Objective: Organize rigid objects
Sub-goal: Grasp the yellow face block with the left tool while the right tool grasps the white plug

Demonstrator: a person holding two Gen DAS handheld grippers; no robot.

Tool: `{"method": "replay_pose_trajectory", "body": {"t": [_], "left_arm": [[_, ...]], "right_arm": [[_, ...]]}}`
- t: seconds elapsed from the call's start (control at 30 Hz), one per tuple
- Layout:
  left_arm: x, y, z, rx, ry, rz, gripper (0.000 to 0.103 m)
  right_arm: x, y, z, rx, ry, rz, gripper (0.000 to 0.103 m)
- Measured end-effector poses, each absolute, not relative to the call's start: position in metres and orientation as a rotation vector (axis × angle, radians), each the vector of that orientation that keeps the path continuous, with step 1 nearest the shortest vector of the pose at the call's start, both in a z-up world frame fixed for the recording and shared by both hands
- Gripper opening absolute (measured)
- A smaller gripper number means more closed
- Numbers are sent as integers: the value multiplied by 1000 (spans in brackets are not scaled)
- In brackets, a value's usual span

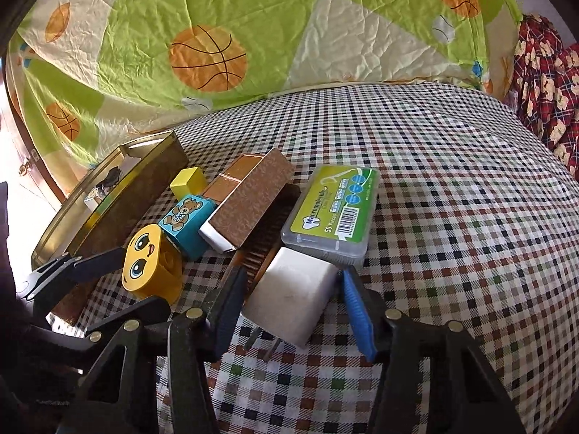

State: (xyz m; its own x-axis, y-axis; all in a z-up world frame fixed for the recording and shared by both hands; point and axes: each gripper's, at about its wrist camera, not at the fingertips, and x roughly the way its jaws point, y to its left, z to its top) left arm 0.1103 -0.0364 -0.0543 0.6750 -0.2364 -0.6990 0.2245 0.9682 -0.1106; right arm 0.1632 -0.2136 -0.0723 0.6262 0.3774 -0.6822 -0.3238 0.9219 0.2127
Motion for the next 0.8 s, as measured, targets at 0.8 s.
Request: {"method": "replay_pose_trajectory", "body": {"t": [0.8], "left_arm": [[129,-42,-65,-15,875,-248,56]], "right_arm": [[154,-197,-69,-73,757,369,48]]}}
